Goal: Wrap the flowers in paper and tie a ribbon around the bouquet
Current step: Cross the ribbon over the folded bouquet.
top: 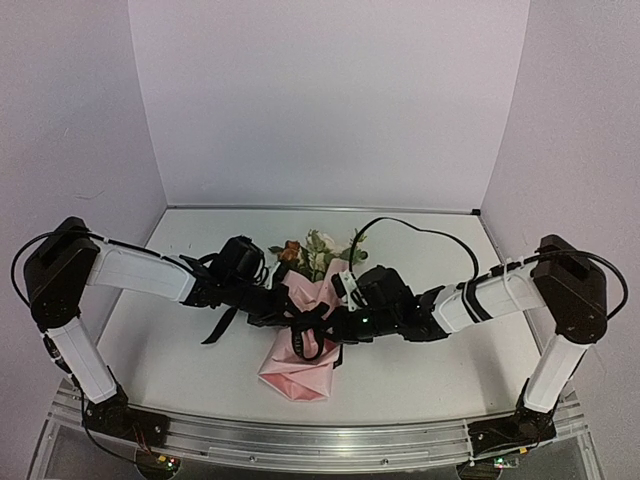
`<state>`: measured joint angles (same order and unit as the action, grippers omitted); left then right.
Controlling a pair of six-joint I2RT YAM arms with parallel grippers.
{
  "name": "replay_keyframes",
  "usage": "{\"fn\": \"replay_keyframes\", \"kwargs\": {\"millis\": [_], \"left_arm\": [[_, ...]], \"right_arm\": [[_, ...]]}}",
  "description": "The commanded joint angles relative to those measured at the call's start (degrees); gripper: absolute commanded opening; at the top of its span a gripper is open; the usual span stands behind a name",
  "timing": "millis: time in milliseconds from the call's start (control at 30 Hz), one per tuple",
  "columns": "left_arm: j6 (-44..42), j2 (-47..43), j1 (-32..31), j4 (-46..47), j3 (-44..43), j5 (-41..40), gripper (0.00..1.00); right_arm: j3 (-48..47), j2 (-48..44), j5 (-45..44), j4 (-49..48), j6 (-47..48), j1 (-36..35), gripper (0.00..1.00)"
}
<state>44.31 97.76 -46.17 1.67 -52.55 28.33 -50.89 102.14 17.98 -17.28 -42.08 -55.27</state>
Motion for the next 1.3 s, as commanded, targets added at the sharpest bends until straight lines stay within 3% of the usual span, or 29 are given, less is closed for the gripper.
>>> {"fn": "replay_keyframes", "kwargs": {"millis": [0,400,633,867,1267], "left_arm": [[-1.28,-3.32,0.26,4.3,0.78,-1.8,0.0],[-1.24,-3.66,0.2,6.14,1.52,-1.93,0.0],[-0.82,-4.43,0.26,5.55,2.2,-4.78,0.0],[-0.16,-6.9,0.29,5.27,3.73,-9.51,0.0],[-0.09,-9.08,1.05,4.25,5.56,-13.44,0.0]], "right_arm": [[-2.05,-3.27,-1.09,2.81,-3.84,0.07,0.05],[-9.7,-3.46,0.45,16.23,-5.49,0.14,0.11],[-12.37,-4.44,0.23,24.47,-5.72,0.31,0.0],[-17.12,-8.12,-4.42,44.83,2.4,0.28,0.0],[-20.67,-5.82,-13.46,53.48,14.53,0.3,0.0]]}}
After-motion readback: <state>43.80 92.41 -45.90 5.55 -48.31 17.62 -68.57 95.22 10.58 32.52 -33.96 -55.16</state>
